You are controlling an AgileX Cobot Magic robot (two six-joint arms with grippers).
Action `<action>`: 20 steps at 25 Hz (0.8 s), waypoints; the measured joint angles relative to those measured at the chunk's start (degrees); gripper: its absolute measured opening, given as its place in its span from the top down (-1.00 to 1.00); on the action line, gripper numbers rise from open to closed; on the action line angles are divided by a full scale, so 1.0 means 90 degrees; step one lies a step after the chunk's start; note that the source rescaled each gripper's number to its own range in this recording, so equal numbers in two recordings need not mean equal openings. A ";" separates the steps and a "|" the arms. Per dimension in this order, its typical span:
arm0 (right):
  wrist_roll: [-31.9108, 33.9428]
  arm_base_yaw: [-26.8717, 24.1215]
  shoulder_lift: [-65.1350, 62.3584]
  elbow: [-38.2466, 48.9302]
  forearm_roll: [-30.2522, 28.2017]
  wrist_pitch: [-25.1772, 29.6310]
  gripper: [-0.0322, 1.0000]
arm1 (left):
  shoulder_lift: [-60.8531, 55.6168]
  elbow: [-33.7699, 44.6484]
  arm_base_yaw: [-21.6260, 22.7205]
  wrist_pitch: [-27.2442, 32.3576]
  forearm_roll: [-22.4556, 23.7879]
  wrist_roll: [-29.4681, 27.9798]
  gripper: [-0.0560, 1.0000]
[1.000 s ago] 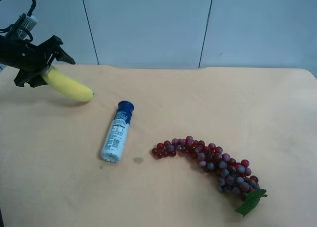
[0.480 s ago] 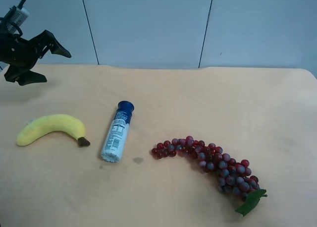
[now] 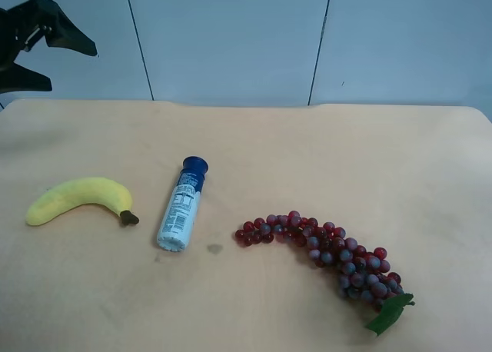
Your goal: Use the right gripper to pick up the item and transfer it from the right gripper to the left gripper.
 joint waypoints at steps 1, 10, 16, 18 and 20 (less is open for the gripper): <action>0.0000 0.0000 0.0000 0.0000 0.0000 0.0000 -1.00 | 0.0000 0.0000 0.0000 0.0000 0.0000 0.0000 -0.99; 0.0000 0.0000 0.0000 0.0000 0.0000 0.0000 -1.00 | -0.1952 0.0000 0.0000 0.1378 0.1754 -0.0977 -0.99; 0.0000 0.0000 0.0000 0.0000 0.0000 0.0000 -1.00 | -0.3340 0.0052 0.0000 0.2491 0.2972 -0.1623 -1.00; 0.0000 0.0000 0.0000 0.0000 0.0000 0.0000 -1.00 | -0.3834 0.0269 0.0000 0.2556 0.3137 -0.1740 -1.00; 0.0000 0.0000 0.0000 0.0000 0.0000 0.0000 -1.00 | -0.4330 0.0610 0.0000 0.2585 0.3261 -0.1796 -1.00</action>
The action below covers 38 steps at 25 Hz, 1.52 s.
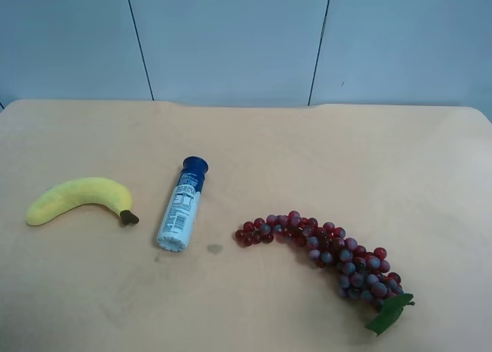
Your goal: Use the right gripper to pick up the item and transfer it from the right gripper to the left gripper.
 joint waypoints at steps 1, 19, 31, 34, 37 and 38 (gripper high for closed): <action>0.0000 0.0000 0.0000 0.0000 0.0000 0.0000 -1.00 | -0.0281 0.0217 0.0000 0.0005 0.0049 -0.0006 -1.00; 0.0000 0.0000 0.0000 0.0000 0.0000 0.0000 -1.00 | -0.4075 0.2628 0.0000 0.0476 0.1003 -0.0193 -1.00; 0.0000 0.0000 0.0000 0.0000 0.0000 0.0000 -1.00 | -0.4725 0.3013 -0.0483 0.0342 0.1098 -0.0263 -1.00; 0.0000 0.0000 0.0000 0.0000 0.0000 0.0000 -1.00 | -0.4726 0.3059 -0.0763 0.0154 0.1143 -0.0280 -1.00; 0.0000 0.0000 0.0000 0.0000 0.0000 0.0000 -1.00 | -0.4726 0.3175 -0.0994 -0.0033 0.1346 -0.0429 -1.00; 0.0000 0.0000 0.0000 0.0000 0.0000 0.0000 -1.00 | -0.4726 0.3197 -0.1012 -0.0069 0.1409 -0.0500 -1.00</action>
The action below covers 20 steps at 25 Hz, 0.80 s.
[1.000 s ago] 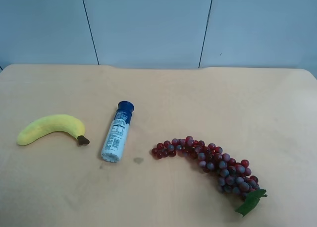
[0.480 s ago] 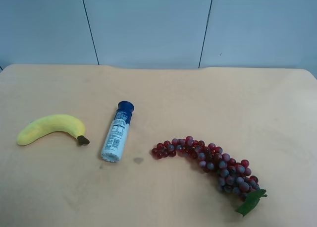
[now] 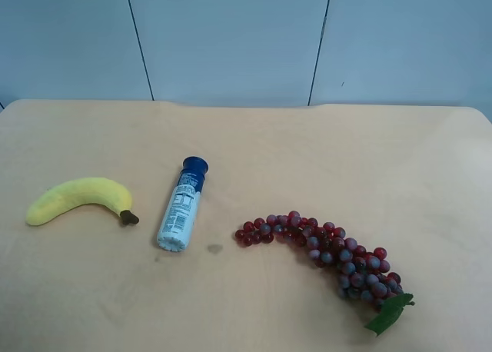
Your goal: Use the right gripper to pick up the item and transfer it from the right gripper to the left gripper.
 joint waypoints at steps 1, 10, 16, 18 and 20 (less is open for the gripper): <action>0.0000 0.0000 0.0000 0.0000 0.0000 0.0000 -1.00 | 0.0000 0.0008 -0.0016 -0.0039 0.0074 -0.0111 -1.00; 0.0000 -0.0258 0.0000 0.0000 0.0000 0.0000 -1.00 | 0.0000 0.0046 -0.0031 -0.0120 0.0468 -0.0628 -1.00; 0.0000 -0.0581 0.0000 0.0000 0.0000 0.0000 -1.00 | 0.0000 0.0046 -0.0031 -0.0120 0.0488 -0.0630 -1.00; 0.0000 -0.0613 0.0000 0.0000 0.0000 0.0000 -1.00 | 0.0000 0.0046 -0.0031 -0.0120 0.0488 -0.0635 -1.00; 0.0000 -0.0735 0.0000 0.0000 0.0000 0.0000 -1.00 | 0.0000 0.0046 -0.0031 -0.0120 0.0488 -0.0635 -1.00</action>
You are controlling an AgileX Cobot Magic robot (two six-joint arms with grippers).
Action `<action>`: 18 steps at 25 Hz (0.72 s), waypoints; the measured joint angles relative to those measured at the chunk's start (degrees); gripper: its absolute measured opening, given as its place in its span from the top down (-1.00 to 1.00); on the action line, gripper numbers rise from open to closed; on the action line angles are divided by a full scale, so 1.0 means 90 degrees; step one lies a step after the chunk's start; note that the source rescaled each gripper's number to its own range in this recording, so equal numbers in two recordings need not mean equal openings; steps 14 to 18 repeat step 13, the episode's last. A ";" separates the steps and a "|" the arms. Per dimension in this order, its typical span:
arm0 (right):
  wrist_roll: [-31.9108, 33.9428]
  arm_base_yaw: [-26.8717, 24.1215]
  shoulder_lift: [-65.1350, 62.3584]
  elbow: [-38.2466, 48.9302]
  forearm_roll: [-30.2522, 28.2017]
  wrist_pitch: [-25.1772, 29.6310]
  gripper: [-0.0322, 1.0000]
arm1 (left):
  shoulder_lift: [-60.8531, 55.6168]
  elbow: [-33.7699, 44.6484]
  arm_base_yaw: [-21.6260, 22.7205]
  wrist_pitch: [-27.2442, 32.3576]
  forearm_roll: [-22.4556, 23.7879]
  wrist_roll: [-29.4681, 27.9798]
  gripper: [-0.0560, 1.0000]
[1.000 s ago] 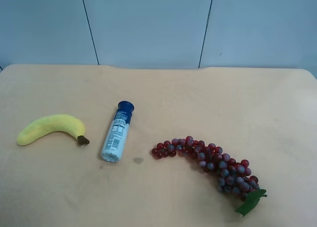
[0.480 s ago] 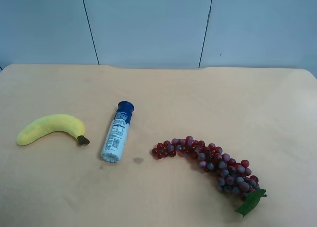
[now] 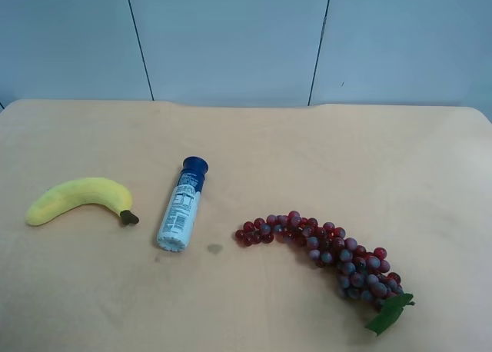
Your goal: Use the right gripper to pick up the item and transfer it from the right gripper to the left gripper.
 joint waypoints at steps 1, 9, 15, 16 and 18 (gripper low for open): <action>0.0000 -0.0079 0.0000 0.0000 0.0000 0.0000 -1.00 | 0.0000 0.0000 0.0000 0.0000 0.0000 0.0000 -1.00; 0.0002 -0.0728 0.0000 0.0000 0.0000 0.0000 -1.00 | 0.0000 0.0000 0.0000 0.0000 0.0000 -0.0013 -1.00; 0.0002 -0.0773 0.0000 0.0000 0.0000 0.0000 -1.00 | 0.0000 0.0000 0.0000 0.0000 0.0000 -0.0013 -1.00; 0.0002 -0.0773 0.0000 0.0000 0.0000 0.0000 -1.00 | 0.0000 0.0000 0.0000 0.0000 0.0000 -0.0013 -1.00; 0.0002 -0.0773 0.0000 0.0000 0.0000 0.0000 -1.00 | 0.0000 0.0000 0.0000 0.0000 0.0000 -0.0013 -1.00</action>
